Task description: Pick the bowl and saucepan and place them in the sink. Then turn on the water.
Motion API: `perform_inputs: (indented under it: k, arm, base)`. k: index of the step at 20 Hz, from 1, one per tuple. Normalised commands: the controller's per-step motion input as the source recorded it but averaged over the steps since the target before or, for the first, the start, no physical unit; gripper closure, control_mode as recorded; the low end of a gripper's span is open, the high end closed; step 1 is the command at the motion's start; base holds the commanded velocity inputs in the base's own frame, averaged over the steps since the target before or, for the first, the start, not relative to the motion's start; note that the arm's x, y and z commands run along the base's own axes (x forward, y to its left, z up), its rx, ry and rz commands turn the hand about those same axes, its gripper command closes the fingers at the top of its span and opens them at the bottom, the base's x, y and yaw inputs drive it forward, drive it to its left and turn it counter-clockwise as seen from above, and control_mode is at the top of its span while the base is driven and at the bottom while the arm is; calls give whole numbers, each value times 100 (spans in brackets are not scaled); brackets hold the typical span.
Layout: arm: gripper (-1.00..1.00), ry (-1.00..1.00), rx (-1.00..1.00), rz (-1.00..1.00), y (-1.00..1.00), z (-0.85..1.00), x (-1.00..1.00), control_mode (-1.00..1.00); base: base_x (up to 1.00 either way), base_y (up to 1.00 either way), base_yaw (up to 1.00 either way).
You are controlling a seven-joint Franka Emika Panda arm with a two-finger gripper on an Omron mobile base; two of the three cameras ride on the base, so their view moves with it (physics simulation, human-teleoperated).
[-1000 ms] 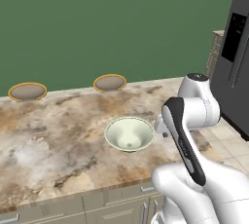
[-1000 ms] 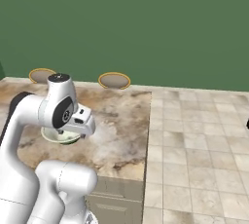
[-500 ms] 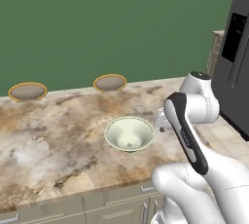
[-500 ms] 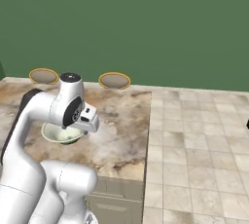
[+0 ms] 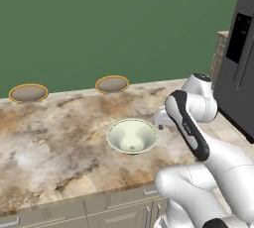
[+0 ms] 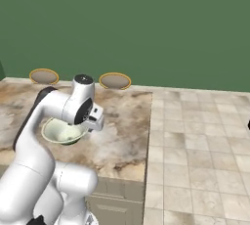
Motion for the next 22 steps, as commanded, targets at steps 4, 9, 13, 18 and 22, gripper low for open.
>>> perform_inputs:
  k: [4, 9, 13, 18, 22]
  arm:
    - [-100, 0, 7, 0, 0, -27, 34, -100]
    - [-100, 0, 9, 0, 0, -26, 30, -100]
    - [-100, 0, 6, 0, 0, -19, 20, -100]
    - [-100, 0, 4, 0, 0, -16, 11, -100]
    - [-100, 0, 0, 0, 0, -9, 0, -100]
  base:
    - [0, 0, 0]
    - [0, 0, 0]
    - [0, 0, 0]
    - [0, 0, 0]
    - [0, 0, 0]
